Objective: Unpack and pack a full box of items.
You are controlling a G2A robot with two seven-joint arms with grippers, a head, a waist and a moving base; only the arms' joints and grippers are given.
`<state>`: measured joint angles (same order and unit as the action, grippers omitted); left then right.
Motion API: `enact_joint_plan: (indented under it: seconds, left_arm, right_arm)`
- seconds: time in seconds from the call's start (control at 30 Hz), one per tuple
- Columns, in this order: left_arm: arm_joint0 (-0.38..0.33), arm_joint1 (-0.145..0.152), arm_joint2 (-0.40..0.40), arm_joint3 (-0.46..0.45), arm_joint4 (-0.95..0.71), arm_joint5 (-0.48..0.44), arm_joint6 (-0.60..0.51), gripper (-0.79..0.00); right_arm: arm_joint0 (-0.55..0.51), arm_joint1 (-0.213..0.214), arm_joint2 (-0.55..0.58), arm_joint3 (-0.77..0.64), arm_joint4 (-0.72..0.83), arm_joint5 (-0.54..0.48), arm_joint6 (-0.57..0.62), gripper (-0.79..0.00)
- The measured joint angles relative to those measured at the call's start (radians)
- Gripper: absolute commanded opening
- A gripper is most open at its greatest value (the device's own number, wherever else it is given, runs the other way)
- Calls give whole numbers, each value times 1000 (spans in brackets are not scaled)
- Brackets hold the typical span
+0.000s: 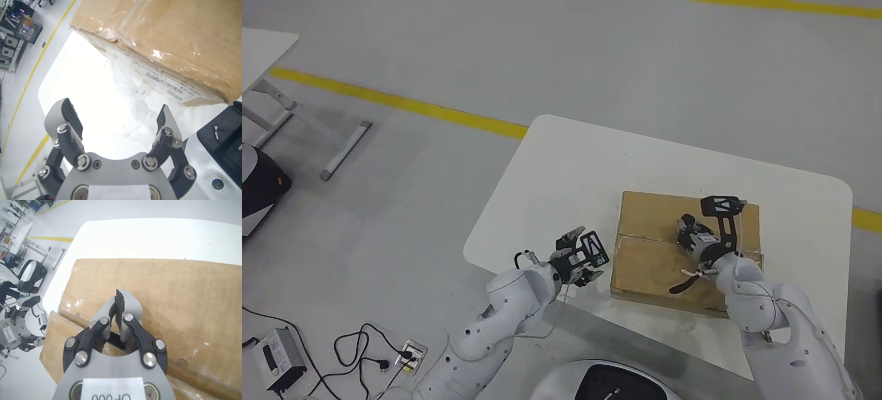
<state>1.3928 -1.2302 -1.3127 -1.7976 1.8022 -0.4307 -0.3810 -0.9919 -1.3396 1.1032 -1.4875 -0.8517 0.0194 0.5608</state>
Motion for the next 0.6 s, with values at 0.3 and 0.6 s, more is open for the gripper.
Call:
enact_joint_plan:
  seconds: [0.3,0.6]
  left_arm:
    - [-87,-9,58,110,-7,19,92,0]
    - [-148,-19,107,207,30,96,156,-785]
  right_arm:
    - [7,-2,-2,6,-3,-1,7,-785]
    - [9,-4,-3,7,-5,-4,14,-785]
